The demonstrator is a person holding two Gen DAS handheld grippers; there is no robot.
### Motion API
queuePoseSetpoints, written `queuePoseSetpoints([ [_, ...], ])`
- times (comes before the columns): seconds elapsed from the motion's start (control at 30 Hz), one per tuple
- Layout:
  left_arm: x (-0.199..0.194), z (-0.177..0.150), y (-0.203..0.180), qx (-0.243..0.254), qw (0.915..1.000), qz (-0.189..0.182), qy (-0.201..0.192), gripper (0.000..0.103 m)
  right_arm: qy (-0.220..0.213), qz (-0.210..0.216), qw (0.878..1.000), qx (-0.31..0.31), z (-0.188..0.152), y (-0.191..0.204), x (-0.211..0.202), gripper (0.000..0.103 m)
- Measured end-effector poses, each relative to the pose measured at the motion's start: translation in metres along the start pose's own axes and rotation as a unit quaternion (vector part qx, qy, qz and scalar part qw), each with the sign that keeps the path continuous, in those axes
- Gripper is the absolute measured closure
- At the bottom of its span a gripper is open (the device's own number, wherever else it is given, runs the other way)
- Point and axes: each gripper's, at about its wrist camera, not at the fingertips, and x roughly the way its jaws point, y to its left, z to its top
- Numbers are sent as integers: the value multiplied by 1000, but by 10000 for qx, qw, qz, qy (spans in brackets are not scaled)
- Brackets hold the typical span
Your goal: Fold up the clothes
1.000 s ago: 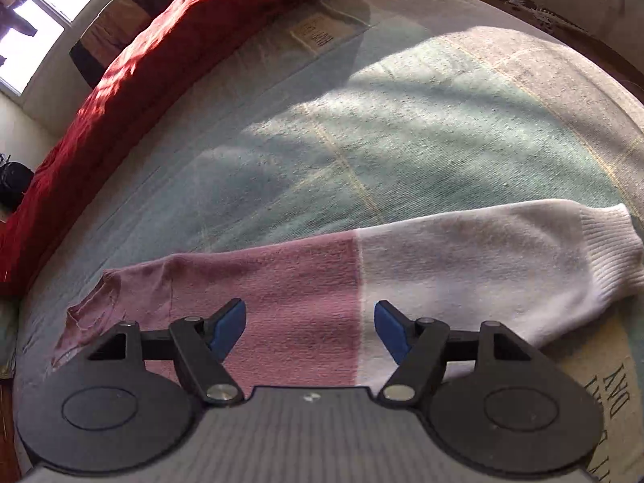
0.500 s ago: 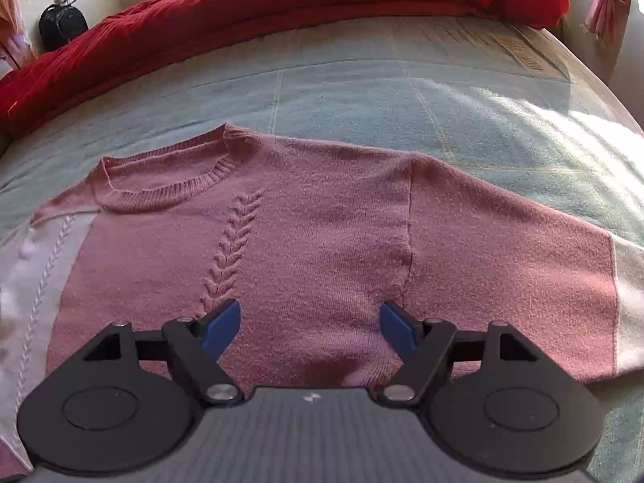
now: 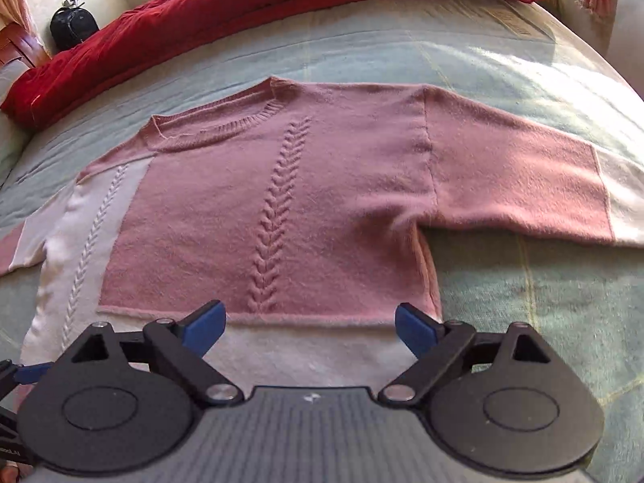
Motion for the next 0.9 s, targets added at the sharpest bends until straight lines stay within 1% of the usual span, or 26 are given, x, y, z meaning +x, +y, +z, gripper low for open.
queuePoseSetpoints([
  [0.1,0,-1,-2,17,10000,47,8,1,51,298,9992,267,-31,-14,-7,9],
  [0.13,0,-2,-1,-29,10000,32,-11,1,-22,328,9990,308,-41,-16,-12,9],
  [0.2,0,-3,2,-134,9999,-8,-58,1,-62,413,9981,464,-58,-17,-17,2],
  [0.27,0,-4,4,-195,9998,-31,-99,1,-96,430,9973,584,-70,-16,-18,0],
  [0.3,2,-5,4,-194,9997,-31,-114,1,-148,369,9979,512,-74,-13,-18,0],
  [0.4,3,-7,1,-46,9999,35,-136,1,-157,66,9996,222,-76,0,-14,0],
  [0.47,3,-8,-2,90,9998,115,-140,1,-136,-51,9998,124,-77,4,-13,0],
  [0.67,-6,-24,-16,505,9977,420,-173,1,-220,-48,9997,40,-87,1,-18,0],
  [0.9,-23,-46,-17,499,9980,380,-98,1,-186,-348,9991,-141,-89,12,-11,0],
])
